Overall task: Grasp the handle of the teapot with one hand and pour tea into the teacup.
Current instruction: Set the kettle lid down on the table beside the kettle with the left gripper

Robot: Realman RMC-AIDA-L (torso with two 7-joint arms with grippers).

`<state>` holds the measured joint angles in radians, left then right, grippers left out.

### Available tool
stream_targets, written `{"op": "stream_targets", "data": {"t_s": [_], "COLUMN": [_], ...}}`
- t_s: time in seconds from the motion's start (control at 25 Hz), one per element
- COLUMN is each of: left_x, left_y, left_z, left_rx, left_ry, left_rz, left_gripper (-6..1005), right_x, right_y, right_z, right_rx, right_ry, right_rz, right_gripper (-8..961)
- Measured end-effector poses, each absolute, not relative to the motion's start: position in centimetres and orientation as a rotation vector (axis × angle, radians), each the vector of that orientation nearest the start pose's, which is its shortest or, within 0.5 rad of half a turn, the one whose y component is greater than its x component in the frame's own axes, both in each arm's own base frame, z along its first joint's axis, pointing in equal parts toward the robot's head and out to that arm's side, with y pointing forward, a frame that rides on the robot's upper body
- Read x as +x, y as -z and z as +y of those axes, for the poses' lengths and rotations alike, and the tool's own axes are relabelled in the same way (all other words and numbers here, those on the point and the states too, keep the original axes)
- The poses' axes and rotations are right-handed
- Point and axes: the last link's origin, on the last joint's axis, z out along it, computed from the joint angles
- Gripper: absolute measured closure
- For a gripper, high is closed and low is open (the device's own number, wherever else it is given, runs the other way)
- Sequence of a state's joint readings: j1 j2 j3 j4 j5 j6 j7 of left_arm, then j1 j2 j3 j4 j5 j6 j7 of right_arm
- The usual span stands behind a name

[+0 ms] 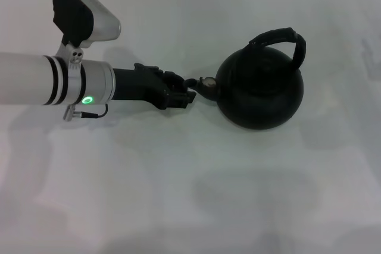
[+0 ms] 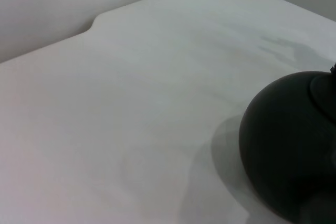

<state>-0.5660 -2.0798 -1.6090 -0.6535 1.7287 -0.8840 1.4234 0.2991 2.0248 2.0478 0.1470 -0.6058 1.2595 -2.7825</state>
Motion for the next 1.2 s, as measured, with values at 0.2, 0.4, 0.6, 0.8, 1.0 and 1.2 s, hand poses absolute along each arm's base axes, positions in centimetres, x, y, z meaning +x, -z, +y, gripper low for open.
{"op": "stream_targets", "data": {"t_s": [0.2, 0.4, 0.6, 0.8, 1.0, 1.2], "left_x": [-23.87, -24.08, -24.34, -24.34, -24.42, -24.5], "left_y": [9.66, 9.69, 9.89, 10.0, 10.0, 9.92], "left_z": [35.65, 35.61, 35.52, 35.55, 35.5, 35.47], "left_rx": [-2.712, -2.706, -2.706, -2.7, -2.698, -2.693], "left_ry": [0.197, 0.19, 0.173, 0.176, 0.177, 0.18], "left_rz": [-0.753, -0.756, -0.764, -0.775, -0.777, -0.773], "left_gripper": [205, 195, 185, 175, 165, 155], "right_x": [37.12, 37.13, 37.14, 37.13, 37.15, 37.15], "right_y": [-2.42, -2.39, -2.33, -2.31, -2.29, -2.29], "right_z": [29.05, 29.04, 29.0, 28.98, 28.96, 28.96], "right_rx": [-1.733, -1.734, -1.738, -1.738, -1.738, -1.739], "right_ry": [-0.639, -0.638, -0.637, -0.637, -0.637, -0.636], "right_rz": [0.469, 0.47, 0.471, 0.471, 0.472, 0.471], "right_gripper": [532, 531, 532, 532, 531, 531]}}
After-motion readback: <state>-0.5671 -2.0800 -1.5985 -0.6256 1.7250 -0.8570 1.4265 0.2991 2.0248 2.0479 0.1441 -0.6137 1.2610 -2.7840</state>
